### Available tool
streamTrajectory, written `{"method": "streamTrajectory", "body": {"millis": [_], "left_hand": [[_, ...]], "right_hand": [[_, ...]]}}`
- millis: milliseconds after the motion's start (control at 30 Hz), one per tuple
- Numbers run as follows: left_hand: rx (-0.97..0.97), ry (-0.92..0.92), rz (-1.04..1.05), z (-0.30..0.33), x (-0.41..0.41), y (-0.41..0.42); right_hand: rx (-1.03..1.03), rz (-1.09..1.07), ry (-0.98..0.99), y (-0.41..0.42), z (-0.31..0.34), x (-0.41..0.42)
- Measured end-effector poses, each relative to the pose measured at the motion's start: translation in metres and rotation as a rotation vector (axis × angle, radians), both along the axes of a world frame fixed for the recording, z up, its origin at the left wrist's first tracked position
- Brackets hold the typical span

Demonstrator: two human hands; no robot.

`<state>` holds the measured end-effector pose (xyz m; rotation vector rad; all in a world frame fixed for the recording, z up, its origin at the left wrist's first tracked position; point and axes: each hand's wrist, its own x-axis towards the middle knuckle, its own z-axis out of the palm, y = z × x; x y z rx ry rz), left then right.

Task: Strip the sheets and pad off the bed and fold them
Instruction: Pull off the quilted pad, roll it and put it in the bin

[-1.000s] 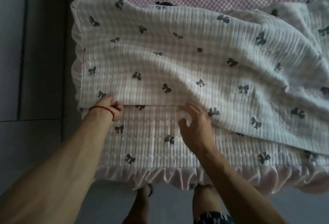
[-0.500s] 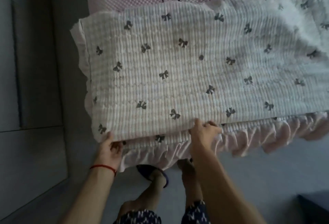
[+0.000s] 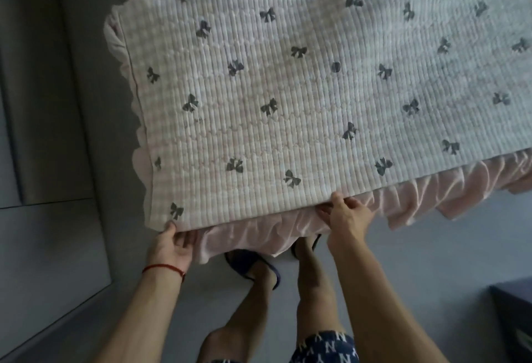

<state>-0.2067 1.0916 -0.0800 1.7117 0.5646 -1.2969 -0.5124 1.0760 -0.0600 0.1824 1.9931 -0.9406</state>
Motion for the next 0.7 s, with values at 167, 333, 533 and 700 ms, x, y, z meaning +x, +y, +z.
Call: {"method": "streamTrajectory", "body": {"millis": [167, 333, 533, 700], "left_hand": [[0.111, -0.018, -0.088, -0.021, 0.009, 0.0], [0.435, -0.48, -0.654, 0.006, 0.003, -0.013], [-0.175, -1.057, -1.835, 0.048, -0.065, -0.108], [0.146, -0.843, -2.357, 0.021, -0.101, -0.18]], "right_hand": [[0.057, 0.057, -0.017, -0.003, -0.016, -0.007], [0.072, 0.104, -0.03, -0.001, -0.019, 0.005], [0.158, 0.061, -0.045, -0.009, -0.033, 0.013], [0.234, 0.137, -0.081, -0.009, -0.041, 0.026]]}}
